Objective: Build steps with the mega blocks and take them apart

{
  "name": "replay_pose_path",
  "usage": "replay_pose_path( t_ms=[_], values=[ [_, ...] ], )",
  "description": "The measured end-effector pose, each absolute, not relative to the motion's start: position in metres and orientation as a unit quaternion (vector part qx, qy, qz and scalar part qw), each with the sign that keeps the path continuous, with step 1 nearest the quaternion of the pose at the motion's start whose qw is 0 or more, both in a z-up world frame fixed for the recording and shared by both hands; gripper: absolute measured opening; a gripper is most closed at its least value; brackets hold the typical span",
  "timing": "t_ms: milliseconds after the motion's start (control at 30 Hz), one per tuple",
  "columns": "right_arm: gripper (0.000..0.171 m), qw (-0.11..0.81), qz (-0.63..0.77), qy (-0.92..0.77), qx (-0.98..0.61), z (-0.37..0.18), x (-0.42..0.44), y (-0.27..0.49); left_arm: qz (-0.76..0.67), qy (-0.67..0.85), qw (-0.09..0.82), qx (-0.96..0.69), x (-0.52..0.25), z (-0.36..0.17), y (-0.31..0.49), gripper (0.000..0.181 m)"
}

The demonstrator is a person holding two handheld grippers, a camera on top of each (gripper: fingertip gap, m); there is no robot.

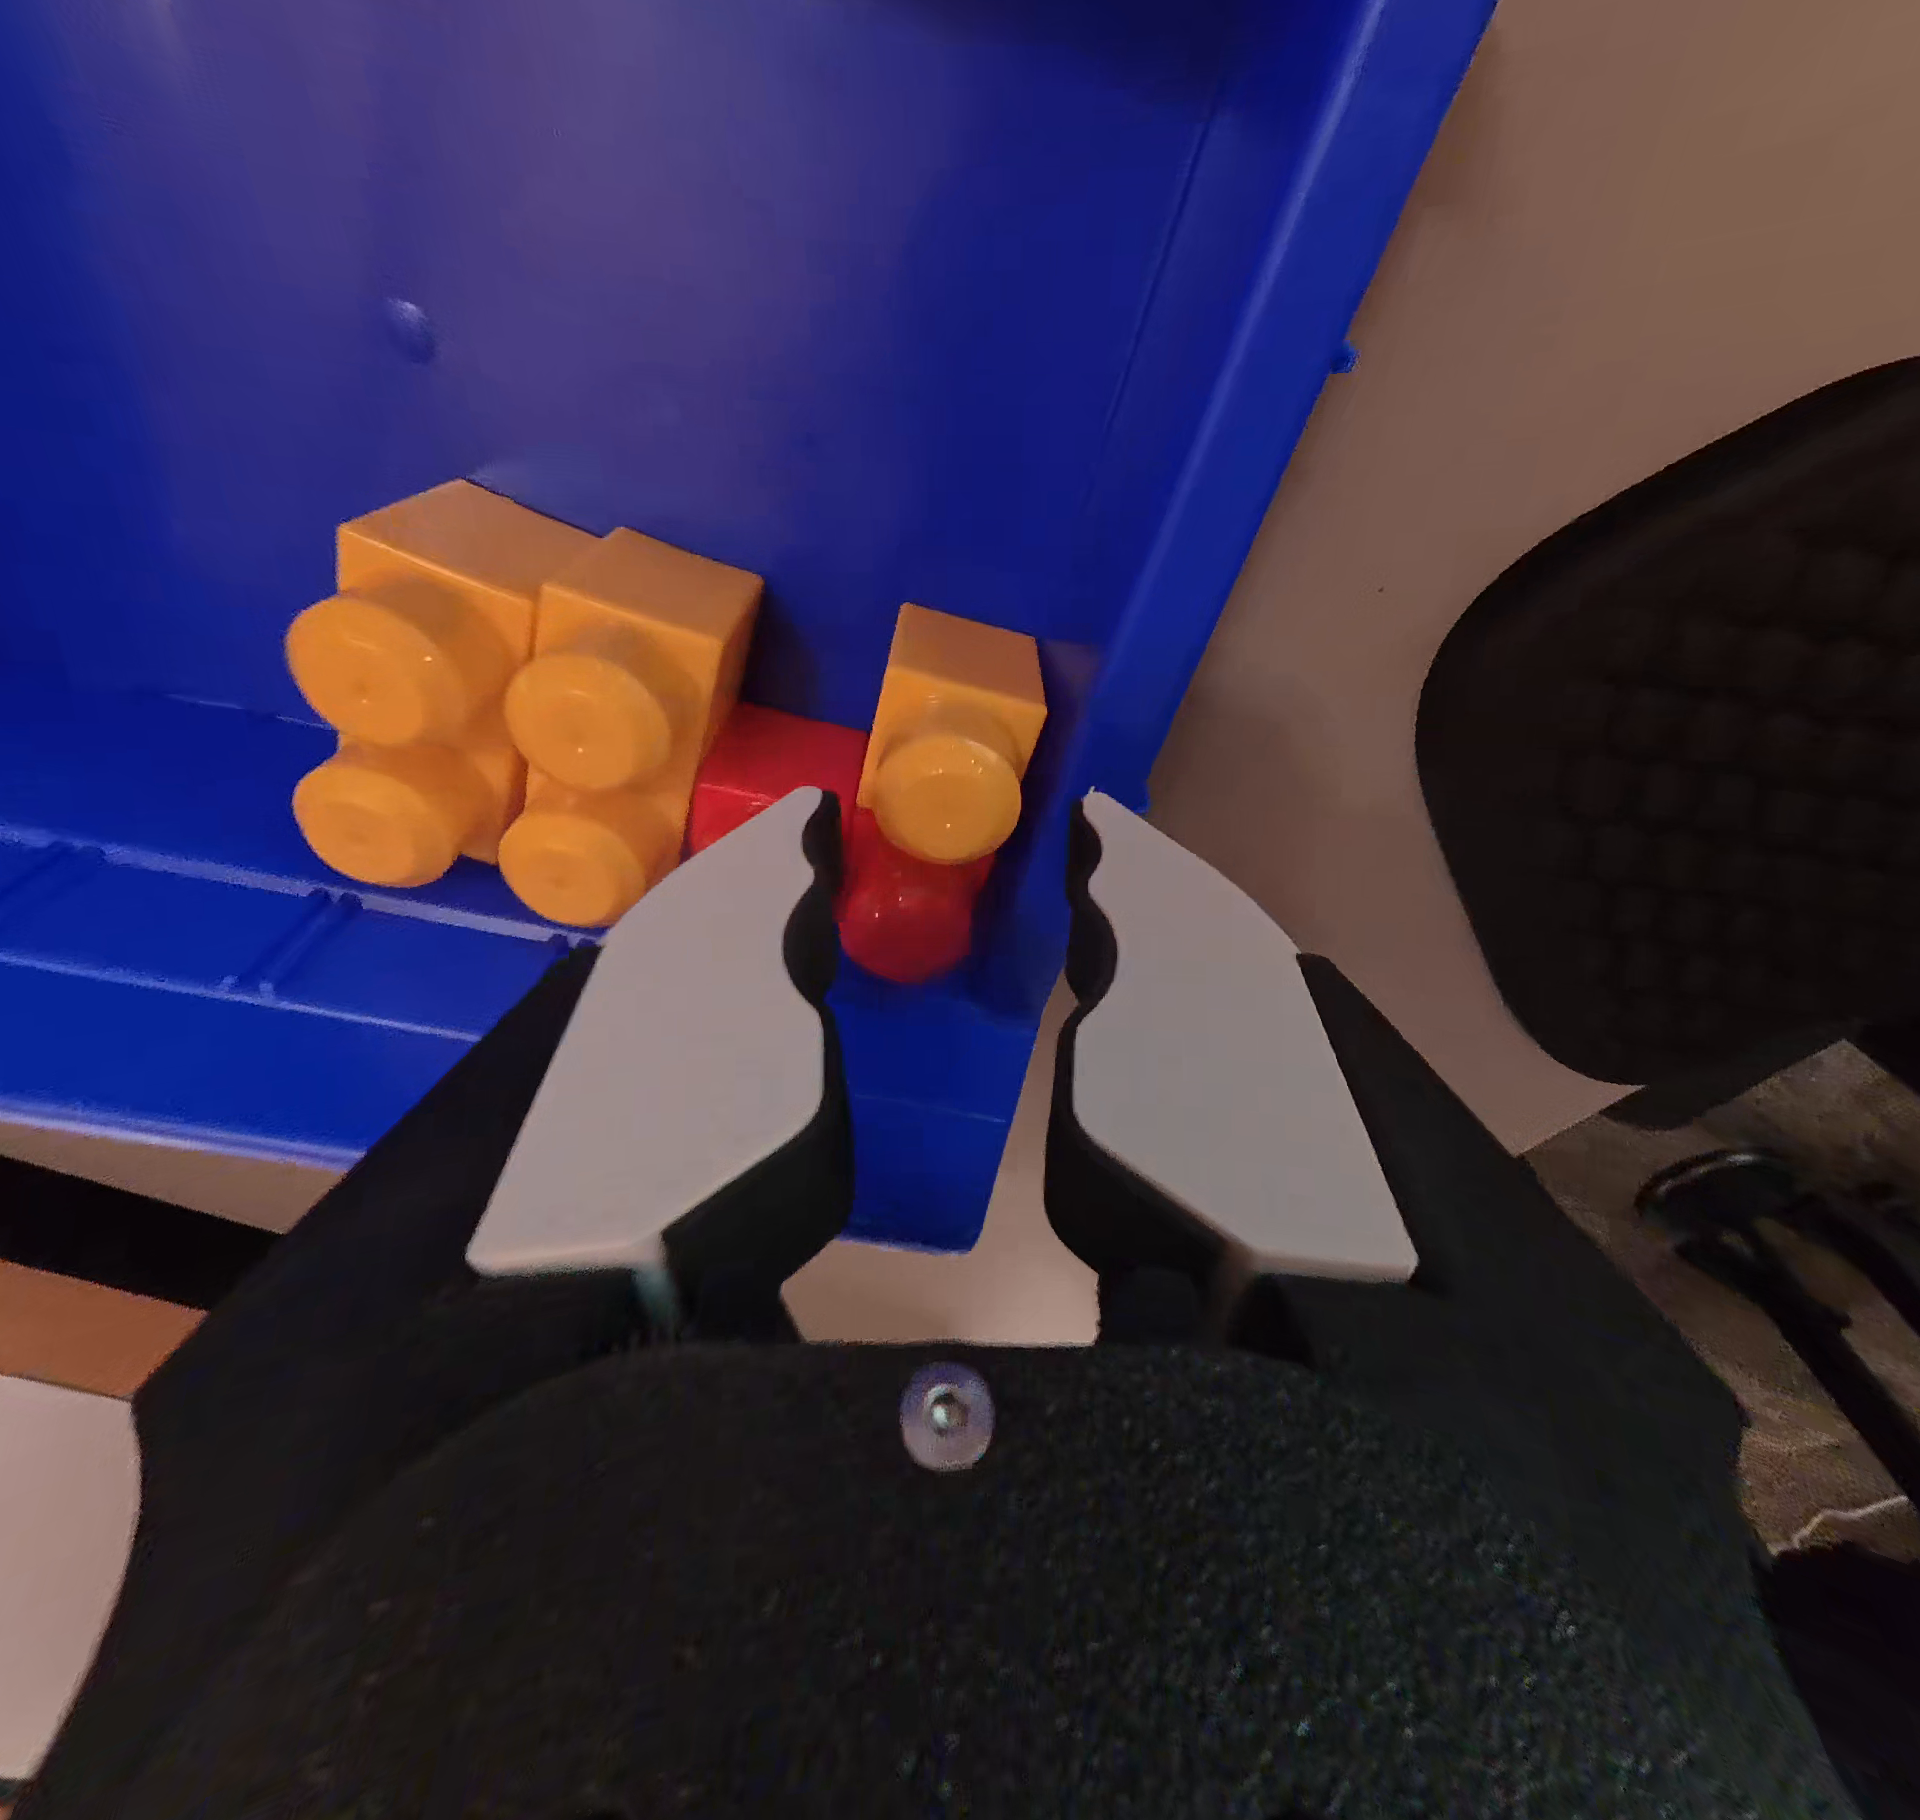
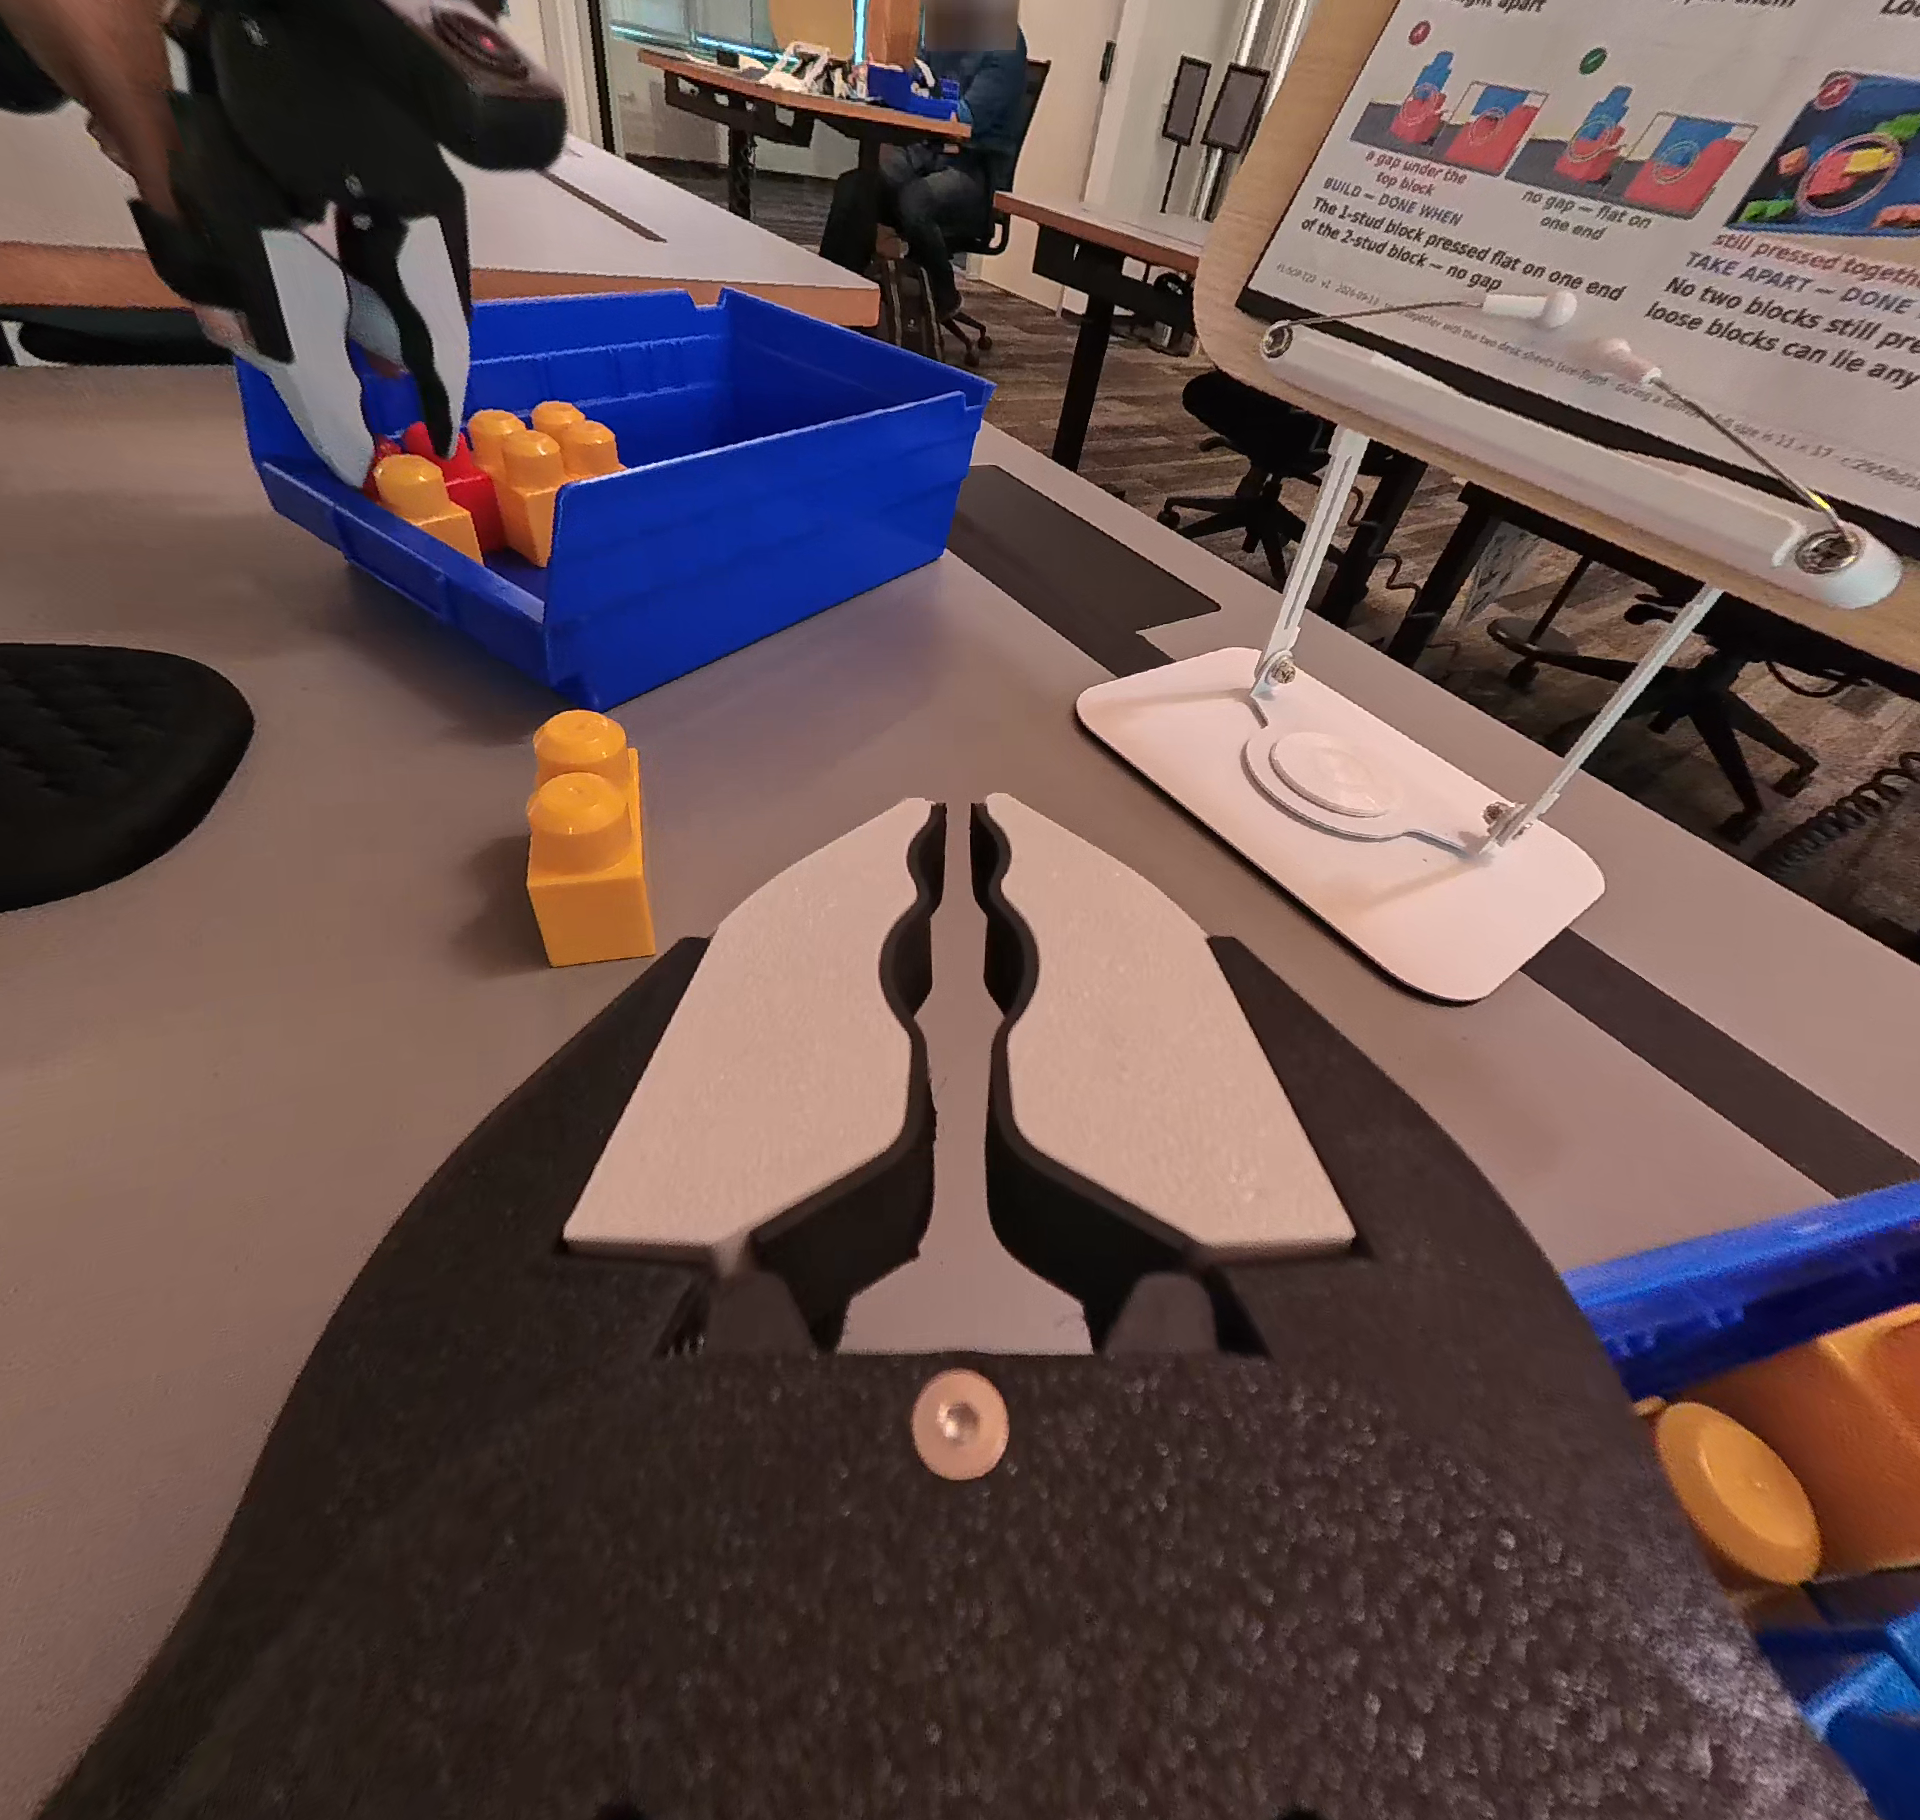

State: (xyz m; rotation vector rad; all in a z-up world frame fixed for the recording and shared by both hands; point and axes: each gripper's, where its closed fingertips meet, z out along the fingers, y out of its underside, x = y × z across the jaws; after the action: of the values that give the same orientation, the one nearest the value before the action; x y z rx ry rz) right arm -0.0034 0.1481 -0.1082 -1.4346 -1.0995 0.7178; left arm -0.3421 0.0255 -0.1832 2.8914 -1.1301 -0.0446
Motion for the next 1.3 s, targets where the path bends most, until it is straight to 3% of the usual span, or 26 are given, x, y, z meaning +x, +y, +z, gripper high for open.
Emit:
replay_pose_path(
  t_ms=[67, 333, 633, 1000, 1300],
  values=[
    [0.004, 0.564, 0.305, -0.467, -0.609, -0.108, -0.003, 0.148, -0.03, -0.37, 0.022, 0.928, -0.346, -0.19, 0.028, 0.028],
    [0.004, 0.569, 0.308, -0.464, -0.605, -0.104, -0.002, 0.147, -0.041, -0.374, -0.096, 0.921, -0.32, -0.136, 0.06, 0.029],
    [0.011, 0.574, 0.315, -0.498, -0.568, -0.094, -0.014, 0.124, -0.001, -0.465, -0.228, 0.856, -0.202, -0.076, 0.071, 0.028],
    [0.012, 0.587, 0.293, -0.491, -0.574, -0.096, -0.005, 0.137, 0.062, -0.592, -0.166, 0.786, -0.067, -0.119, 0.058, 0.028],
    [0.015, 0.593, 0.283, -0.425, -0.623, -0.099, 0.016, 0.17, 0.06, -0.628, -0.105, 0.769, -0.022, -0.168, 0.055, 0.028]
  ],
)
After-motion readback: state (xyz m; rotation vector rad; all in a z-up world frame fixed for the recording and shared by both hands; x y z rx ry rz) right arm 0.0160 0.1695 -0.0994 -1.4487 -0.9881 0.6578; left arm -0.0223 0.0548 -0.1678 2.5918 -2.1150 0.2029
